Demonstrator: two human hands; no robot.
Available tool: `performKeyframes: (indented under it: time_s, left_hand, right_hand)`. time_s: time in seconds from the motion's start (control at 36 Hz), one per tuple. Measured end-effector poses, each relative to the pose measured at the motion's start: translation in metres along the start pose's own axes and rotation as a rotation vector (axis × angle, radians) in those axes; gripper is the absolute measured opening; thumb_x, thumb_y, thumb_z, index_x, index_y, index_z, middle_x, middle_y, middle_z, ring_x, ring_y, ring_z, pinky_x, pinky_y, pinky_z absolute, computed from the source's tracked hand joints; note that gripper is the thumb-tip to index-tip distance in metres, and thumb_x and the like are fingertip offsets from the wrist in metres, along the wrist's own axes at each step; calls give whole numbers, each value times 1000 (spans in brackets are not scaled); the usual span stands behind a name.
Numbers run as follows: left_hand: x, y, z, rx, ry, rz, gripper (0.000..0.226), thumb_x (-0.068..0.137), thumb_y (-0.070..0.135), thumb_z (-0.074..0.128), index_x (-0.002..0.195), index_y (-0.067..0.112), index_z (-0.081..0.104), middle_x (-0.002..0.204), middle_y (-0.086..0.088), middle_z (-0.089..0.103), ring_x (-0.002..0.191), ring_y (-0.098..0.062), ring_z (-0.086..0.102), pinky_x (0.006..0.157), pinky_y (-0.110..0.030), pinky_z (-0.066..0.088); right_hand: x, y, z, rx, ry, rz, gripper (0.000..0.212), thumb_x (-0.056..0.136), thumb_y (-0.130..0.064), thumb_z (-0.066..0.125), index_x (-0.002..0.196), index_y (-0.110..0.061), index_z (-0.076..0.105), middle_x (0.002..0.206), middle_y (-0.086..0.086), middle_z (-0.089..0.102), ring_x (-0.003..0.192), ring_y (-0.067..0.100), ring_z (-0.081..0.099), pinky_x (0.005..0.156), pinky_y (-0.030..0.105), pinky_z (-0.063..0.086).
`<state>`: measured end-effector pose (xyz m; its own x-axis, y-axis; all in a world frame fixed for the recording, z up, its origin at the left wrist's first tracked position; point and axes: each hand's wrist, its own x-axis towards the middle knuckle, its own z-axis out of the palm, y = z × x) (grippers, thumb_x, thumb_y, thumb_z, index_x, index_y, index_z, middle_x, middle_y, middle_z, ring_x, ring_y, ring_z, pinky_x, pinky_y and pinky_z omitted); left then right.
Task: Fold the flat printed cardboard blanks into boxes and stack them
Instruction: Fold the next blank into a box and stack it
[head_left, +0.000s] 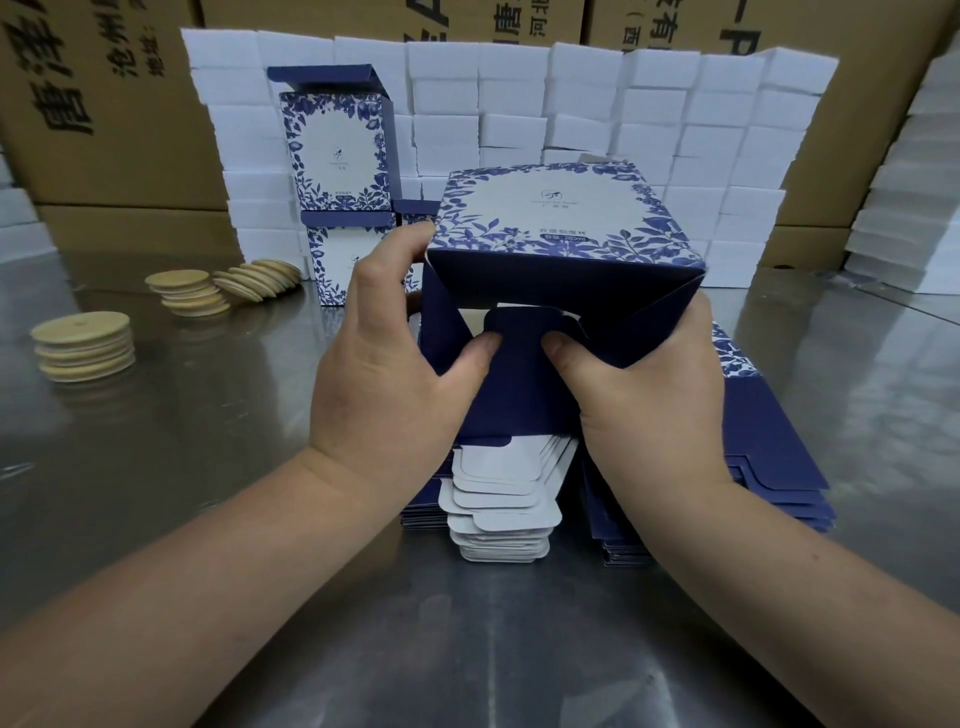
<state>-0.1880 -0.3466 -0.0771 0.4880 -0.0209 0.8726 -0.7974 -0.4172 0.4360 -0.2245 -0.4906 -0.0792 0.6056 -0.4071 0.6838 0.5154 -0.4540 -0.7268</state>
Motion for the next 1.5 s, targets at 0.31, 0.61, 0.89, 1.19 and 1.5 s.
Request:
performKeyframes:
  time_s: [0.31,0.61,0.89,1.19,1.5]
  left_hand:
    - [2,4,-6,51,8,-3,71,71,29,71,122,34,23,120,8,44,98,-17,57,82,-43,51]
    - [3,3,-8,12,-23,41,81,72,25,71,138,8,28,133,22,33,114,9,44,98,-26,43]
    - [2,7,-9,1,-82,25,72,78,23,64,137,18,23,139,1,32,133,-15,32,113,-25,24]
    - [-3,11,-5,-201,-77,-41,71,78,5,63,136,18,23,146,-12,32,134,-18,33,110,-37,29]
    - [-1,16,-4,-192,8,-47,70,74,1,72,116,39,30,132,18,35,129,-4,38,109,-27,30]
  right_hand:
    - [0,-1,2,-119,-31,-7,68,66,-44,68,129,-40,43,109,-20,53,96,-22,46,68,-6,34]
    - [-5,-11,0,-69,-66,-37,42,77,-36,60,116,-42,49,105,-29,58,102,-11,52,79,4,41]
    - [-6,-10,-3,42,-73,-51,48,81,-19,61,123,-33,43,107,-36,56,96,-17,54,70,0,42]
    - [-4,-10,-3,8,-58,-27,70,72,-31,65,135,-36,35,119,-28,54,106,-18,49,83,2,40]
    - [-5,-10,-1,2,-68,-10,75,73,-32,68,129,-53,22,127,-27,53,109,-18,47,82,0,39]
